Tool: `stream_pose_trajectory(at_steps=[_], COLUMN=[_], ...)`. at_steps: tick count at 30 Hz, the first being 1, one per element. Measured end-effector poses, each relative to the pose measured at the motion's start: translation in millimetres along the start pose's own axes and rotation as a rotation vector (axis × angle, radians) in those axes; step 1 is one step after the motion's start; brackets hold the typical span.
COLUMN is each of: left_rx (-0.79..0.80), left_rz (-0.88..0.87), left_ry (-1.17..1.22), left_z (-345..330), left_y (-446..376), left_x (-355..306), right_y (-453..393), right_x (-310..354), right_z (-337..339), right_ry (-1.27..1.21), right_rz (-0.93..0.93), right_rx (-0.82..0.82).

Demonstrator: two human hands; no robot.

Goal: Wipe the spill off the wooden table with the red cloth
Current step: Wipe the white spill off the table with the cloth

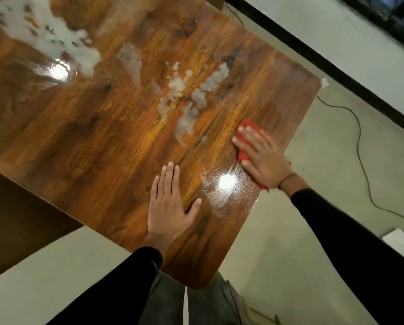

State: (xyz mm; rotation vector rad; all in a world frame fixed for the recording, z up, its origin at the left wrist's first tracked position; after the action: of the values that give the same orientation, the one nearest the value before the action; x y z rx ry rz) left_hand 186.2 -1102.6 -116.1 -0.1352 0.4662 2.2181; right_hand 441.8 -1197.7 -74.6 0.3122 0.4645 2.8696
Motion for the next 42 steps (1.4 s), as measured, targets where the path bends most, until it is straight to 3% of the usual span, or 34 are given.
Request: stream_pose_trajectory(at_steps=[5,9,14,17,21,28,35,37,39,42], left_rx=[-0.013,0.001,-0.02,0.015,0.018,-0.094,-0.098,-0.096,-0.092,-0.08], left_rz=[0.006,0.003,0.014,0.038,0.117,0.322,0.474,0.476,0.479,0.494], left_ry=[-0.023,-0.032,-0.006,0.001,0.033,0.214,0.165,0.165,0.16,0.144], left_z=[-2,-4,1,1,9,13,-3,-4,-3,-4], left_y=[-1,1,0,-1,0,-41,-61,-58,-59,-60], left_x=[0,2,1,1,-6,-88,-110,-108,-110,-112], right_y=[-51,-69,-31,0,-4,-76,-119,-104,-75,-39], right_x=[-51,-37,46,61,11,-125,-122,-91,-56,-50], right_z=[29,29,-6,-26,-13,51,60,47,26,9], right_ry=[-0.076,-0.084,0.101,0.152,0.172,0.111,0.066,0.109,0.182,0.202], right_rz=[-0.218,-0.242,0.07,0.277,0.361,0.217,0.063,0.129,0.313,0.54], right_rx=[-0.054,-0.034,0.022,0.072,0.088,0.029,-0.004,0.004,0.022,0.063])
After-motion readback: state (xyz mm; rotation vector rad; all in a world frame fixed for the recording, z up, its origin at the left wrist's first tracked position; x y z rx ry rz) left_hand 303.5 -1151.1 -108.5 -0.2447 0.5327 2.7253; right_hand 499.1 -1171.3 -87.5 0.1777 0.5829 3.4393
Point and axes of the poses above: each hand's wrist, its own y-axis away from the middle knuckle, its own z-axis out of the back of the hand, x = y × z, the point moved 10 cm from there along -y, towards the middle knuckle, and after that the axes turned 9 degrees about x, right-handed, at the moved point
